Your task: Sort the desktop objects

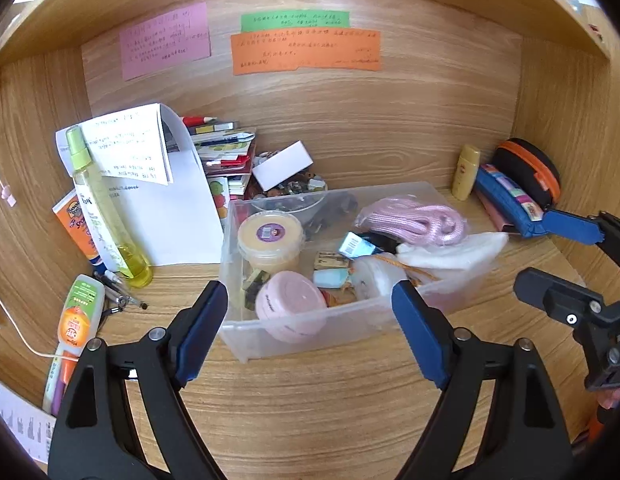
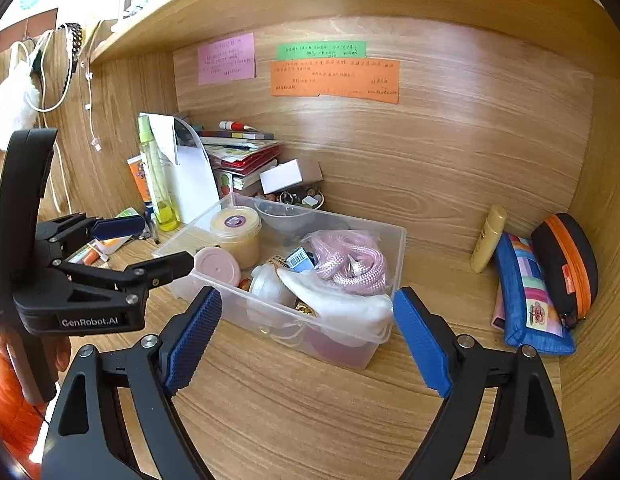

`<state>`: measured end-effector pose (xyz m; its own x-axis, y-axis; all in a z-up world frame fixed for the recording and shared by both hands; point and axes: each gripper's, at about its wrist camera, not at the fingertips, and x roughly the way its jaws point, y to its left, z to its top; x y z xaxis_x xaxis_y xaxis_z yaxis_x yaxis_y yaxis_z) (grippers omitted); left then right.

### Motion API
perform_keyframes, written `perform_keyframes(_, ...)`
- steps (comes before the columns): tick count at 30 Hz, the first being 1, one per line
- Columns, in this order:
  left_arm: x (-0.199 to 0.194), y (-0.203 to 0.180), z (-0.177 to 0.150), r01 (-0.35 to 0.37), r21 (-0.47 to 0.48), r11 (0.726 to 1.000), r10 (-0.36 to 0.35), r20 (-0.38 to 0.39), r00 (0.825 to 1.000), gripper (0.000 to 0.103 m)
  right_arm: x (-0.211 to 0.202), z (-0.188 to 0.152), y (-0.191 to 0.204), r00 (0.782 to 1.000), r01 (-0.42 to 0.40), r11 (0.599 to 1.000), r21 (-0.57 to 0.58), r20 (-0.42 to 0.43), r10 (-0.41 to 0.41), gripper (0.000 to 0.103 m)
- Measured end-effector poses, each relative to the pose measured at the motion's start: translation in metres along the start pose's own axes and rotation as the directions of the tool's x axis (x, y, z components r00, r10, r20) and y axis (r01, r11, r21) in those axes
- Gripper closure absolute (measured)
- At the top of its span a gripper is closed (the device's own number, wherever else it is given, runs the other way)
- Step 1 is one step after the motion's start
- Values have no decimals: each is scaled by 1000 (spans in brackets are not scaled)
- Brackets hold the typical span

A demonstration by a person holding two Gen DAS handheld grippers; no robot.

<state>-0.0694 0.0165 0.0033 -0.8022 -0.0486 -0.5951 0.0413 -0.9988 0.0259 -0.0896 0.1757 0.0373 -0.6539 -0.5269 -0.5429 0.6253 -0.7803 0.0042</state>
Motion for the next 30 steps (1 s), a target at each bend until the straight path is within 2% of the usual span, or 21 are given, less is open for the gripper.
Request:
perform_keyframes(3, -8, -3, -4, 19, -8, 1000, -19, 15, 1000, 18, -6, -3, -2, 1000, -10, 1000, 10, 4, 10, 17)
perform_keyframes(12, -24, -16, -8, 0, 6, 1000, -1, 54, 999, 18, -17, -10, -3, 1000, -22, 1000, 22, 9, 21, 17)
perform_keyframes(30, -21, -13, -7, 4, -12, 1000, -3, 68, 998, 18, -11, -8, 1, 999, -37, 999, 27, -12, 38, 17)
